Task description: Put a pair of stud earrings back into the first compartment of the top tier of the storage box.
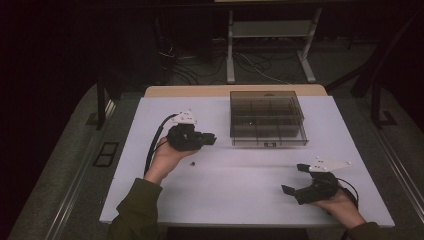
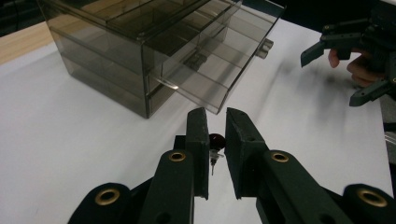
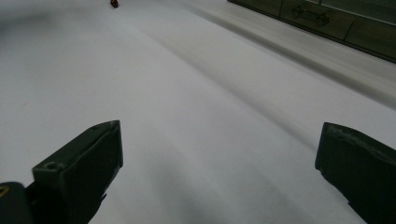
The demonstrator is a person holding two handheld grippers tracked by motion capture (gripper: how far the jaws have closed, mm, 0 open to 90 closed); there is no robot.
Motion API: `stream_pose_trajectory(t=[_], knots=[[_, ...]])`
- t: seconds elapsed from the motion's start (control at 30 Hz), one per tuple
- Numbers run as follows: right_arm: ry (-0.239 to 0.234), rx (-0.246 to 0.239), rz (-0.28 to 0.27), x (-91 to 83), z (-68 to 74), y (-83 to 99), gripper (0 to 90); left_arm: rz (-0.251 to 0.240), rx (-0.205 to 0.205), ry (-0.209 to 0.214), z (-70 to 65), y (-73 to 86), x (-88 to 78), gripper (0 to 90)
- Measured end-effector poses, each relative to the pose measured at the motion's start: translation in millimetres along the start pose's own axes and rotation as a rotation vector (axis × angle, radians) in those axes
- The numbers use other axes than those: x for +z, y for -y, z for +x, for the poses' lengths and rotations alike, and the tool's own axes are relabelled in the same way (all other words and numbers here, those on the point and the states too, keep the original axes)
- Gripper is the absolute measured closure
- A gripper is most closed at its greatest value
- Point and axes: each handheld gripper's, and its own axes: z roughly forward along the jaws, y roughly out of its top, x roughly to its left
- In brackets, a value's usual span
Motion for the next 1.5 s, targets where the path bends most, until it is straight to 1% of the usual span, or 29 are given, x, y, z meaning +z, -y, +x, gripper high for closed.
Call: stream_pose_trajectory(t=[0.13, 0.17, 0.33, 0.37, 0.4, 0.43, 0.5, 0.53, 0.6, 0.63, 0.77, 0.83, 0.87, 1.0, 1.03, 1.07, 1.1, 1.2, 1.23, 1.27, 1.3, 1.4, 1.5], knots=[[0.003, 0.000, -0.002, -0.2, -0.4, 0.2, 0.4, -0.003, 0.011, 0.010, -0.7, -6.8, 6.0, 78.5], [0.004, 0.000, -0.003, -0.2, -0.3, 0.2, 0.4, -0.006, 0.013, 0.016, -1.8, -10.2, 9.6, 78.5], [0.005, 0.002, -0.003, -0.3, -0.3, 0.2, 0.4, -0.008, 0.021, 0.028, -3.5, -16.6, 17.3, 78.5], [0.004, 0.002, -0.003, -0.3, -0.4, 0.2, 0.4, -0.008, 0.034, 0.031, -3.7, -20.0, 21.1, 78.5], [0.005, 0.002, -0.003, -0.4, -0.3, 0.2, 0.3, -0.008, 0.034, 0.031, -3.7, -20.0, 21.1, 78.5], [0.005, 0.001, -0.003, -0.4, -0.3, 0.2, 0.4, -0.009, 0.042, 0.037, -3.8, -23.3, 24.7, 78.5], [0.004, 0.003, -0.004, -0.5, -0.2, 0.3, 0.4, -0.011, 0.042, 0.038, -3.9, -24.8, 26.6, 78.5], [0.004, 0.003, -0.004, -0.5, -0.2, 0.3, 0.4, -0.018, 0.035, 0.041, -4.3, -26.3, 29.1, 78.5], [0.004, 0.006, -0.004, -0.8, 0.0, 0.2, 0.4, -0.021, 0.038, 0.042, -3.8, -30.0, 35.8, 78.5], [0.004, 0.006, -0.004, -0.8, -0.1, 0.3, 0.3, -0.021, 0.038, 0.042, -3.8, -30.0, 35.8, 78.5], [0.005, 0.003, -0.003, -0.6, -0.1, 0.3, 0.4, -0.021, 0.042, 0.047, -3.2, -35.0, 45.4, 78.5], [0.004, 0.003, -0.003, -0.7, -0.1, 0.4, 0.4, -0.028, 0.040, 0.051, -3.5, -37.2, 50.5, 78.5], [0.004, 0.004, -0.004, -0.7, -0.1, 0.5, 0.4, -0.020, 0.044, 0.053, -3.3, -39.0, 53.1, 78.5], [0.002, 0.005, -0.005, -1.0, -0.1, 0.4, 0.4, -0.017, 0.052, 0.057, -4.5, -43.2, 63.3, 78.5], [0.001, 0.005, -0.005, -1.0, -0.1, 0.4, 0.4, -0.014, 0.056, 0.056, -4.9, -45.3, 69.4, 78.5], [0.002, 0.004, -0.004, -1.0, -0.1, 0.5, 0.4, -0.014, 0.056, 0.056, -4.9, -45.3, 69.4, 78.5], [0.002, 0.004, -0.004, -0.9, -0.2, 0.6, 0.4, -0.007, 0.065, 0.054, -4.3, -46.3, 72.3, 78.5], [-0.001, 0.006, -0.006, -1.3, -0.4, 0.8, 0.4, -0.002, 0.067, 0.055, -3.4, -47.8, 82.7, 78.5], [-0.001, 0.006, -0.006, -1.3, -0.4, 0.8, 0.4, 0.004, 0.068, 0.051, -3.2, -48.0, 86.3, 78.5], [0.000, 0.007, -0.006, -1.5, -0.3, 0.8, 0.4, 0.015, 0.078, 0.047, -2.3, -48.1, 89.6, 78.5], [0.000, 0.008, -0.006, -1.8, -0.5, 1.1, 0.4, 0.015, 0.071, 0.047, -2.1, -47.7, 93.8, 78.5], [0.000, 0.011, -0.006, -2.2, -0.7, 1.3, 0.4, 0.029, 0.074, 0.045, -1.5, -45.8, 101.6, 78.4], [0.000, 0.010, -0.007, -2.4, -1.0, 1.5, 0.4, 0.034, 0.068, 0.044, -1.3, -43.9, 105.4, 77.6]])
